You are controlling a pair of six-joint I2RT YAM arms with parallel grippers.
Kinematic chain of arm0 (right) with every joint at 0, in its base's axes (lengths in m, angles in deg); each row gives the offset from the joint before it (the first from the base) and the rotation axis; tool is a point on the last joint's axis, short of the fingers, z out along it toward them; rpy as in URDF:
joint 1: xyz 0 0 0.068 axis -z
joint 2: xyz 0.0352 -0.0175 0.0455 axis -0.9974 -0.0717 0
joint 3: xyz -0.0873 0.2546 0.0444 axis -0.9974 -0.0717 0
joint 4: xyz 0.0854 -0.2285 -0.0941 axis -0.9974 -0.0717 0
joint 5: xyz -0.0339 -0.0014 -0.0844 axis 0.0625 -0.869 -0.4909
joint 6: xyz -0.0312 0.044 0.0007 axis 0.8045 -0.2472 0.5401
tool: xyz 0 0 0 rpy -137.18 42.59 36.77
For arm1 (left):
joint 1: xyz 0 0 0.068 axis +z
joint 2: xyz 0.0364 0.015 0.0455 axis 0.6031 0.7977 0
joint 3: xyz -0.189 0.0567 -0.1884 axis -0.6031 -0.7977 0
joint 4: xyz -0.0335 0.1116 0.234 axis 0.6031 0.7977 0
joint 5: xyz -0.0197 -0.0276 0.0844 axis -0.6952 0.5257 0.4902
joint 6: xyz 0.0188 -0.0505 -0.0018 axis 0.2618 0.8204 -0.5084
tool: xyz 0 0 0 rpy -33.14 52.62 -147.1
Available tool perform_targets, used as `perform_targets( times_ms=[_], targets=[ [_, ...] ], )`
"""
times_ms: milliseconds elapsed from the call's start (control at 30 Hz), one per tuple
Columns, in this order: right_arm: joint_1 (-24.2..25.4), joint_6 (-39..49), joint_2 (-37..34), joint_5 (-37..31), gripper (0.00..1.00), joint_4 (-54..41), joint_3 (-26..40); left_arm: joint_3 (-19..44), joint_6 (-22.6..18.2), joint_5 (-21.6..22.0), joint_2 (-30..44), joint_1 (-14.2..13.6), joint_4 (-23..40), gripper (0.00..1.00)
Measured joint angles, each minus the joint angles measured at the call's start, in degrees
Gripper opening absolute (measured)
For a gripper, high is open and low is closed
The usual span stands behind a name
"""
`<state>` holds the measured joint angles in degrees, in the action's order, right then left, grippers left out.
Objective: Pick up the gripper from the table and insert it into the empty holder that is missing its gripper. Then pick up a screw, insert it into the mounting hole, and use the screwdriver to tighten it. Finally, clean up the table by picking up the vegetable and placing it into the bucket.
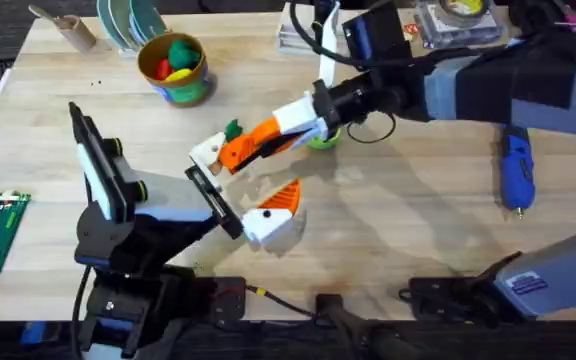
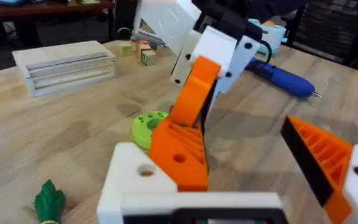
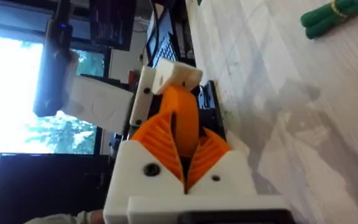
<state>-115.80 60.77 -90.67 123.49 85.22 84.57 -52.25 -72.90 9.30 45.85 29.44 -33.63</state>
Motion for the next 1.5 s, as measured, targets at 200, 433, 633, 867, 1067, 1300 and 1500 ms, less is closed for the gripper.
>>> perform_targets(
  times_ms=[200,433,633,867,1067,1300,1500],
  targets=[
    [-4.5,-5.0,0.0,-7.2,0.012,8.7,0.0,0.0,0.4,2.5,0.0,0.5,-0.2,0.993],
    [-5.1,-6.2,0.0,-9.7,0.011,10.7,0.0,0.0,1.0,1.1,0.0,0.5,-0.2,0.993],
    [-7.3,-6.3,0.0,-15.1,0.01,15.1,-0.2,0.0,1.0,2.2,0.0,1.6,-0.2,0.993],
    [-8.6,-6.3,0.0,-17.9,0.009,15.9,-0.2,0.0,1.3,3.5,0.0,1.9,-0.2,0.993],
    [-6.9,-6.3,0.0,-13.7,0.164,15.5,-0.3,0.0,0.8,2.3,0.0,1.9,-0.2,0.993],
    [-4.6,-6.4,0.0,-5.6,0.321,14.8,-0.6,0.0,-1.1,-0.7,0.0,0.6,-0.2,0.993],
    [-3.8,-6.8,-0.3,1.6,0.722,15.4,-0.8,0.0,-1.6,-3.3,0.0,0.1,0.1,0.993]
  ],
)
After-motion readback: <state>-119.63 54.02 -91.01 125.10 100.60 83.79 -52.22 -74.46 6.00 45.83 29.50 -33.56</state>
